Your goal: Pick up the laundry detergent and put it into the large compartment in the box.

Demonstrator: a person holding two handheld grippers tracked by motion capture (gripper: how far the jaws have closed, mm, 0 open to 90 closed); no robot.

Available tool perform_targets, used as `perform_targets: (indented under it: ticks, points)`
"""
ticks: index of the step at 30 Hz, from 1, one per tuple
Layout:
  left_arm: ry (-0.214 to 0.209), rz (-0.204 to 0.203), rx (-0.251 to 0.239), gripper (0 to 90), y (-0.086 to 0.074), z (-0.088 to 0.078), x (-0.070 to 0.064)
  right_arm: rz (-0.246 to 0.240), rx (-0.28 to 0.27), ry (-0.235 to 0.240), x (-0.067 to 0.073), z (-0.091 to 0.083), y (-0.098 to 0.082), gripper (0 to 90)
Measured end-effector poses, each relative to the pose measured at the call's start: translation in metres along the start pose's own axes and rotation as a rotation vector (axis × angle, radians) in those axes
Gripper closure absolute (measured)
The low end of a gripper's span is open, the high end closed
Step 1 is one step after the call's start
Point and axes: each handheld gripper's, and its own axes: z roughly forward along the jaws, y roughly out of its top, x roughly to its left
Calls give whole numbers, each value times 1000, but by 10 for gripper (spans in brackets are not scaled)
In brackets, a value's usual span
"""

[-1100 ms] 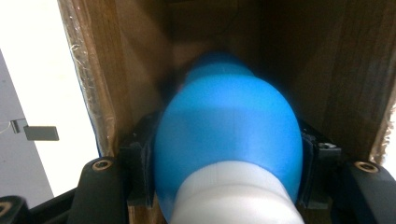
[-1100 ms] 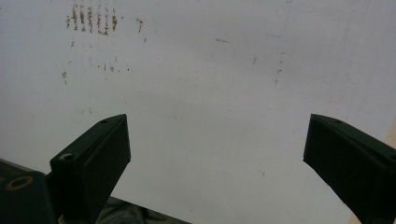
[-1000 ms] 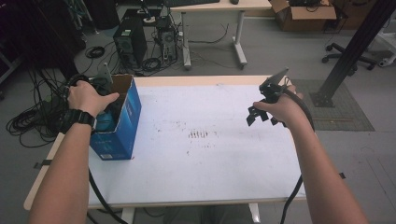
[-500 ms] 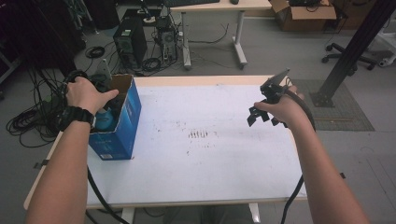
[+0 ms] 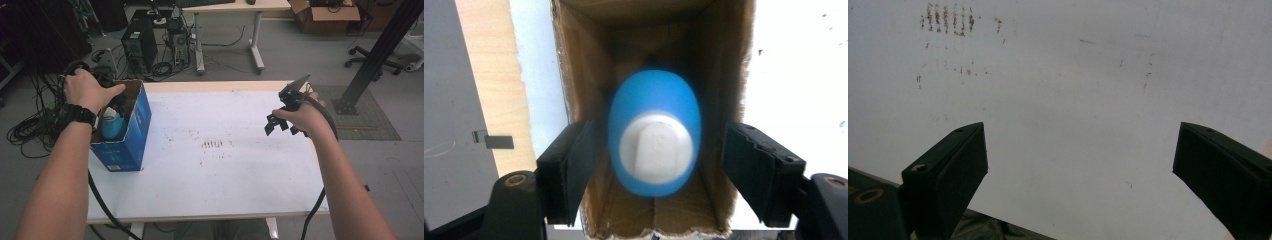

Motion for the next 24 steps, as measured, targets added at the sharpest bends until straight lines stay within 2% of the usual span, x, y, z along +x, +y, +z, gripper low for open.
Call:
perform_targets:
  ticks: [3,6,10,13,24]
  points:
    - [-4,12,-10,261,-1,-9,-4,1,-1,0,1,-2,1,76]
    - [-27,26,-14,247,-3,-16,-11,-5,-9,1,3,-4,2,76]
    - [-29,39,-29,200,-3,-22,-20,-6,-7,0,5,-6,1,76]
    - [-55,67,-45,161,-4,-28,-34,-12,-7,-2,6,-7,1,76]
    - [-65,136,-65,65,-6,-34,-86,-14,-21,8,2,-13,-3,76]
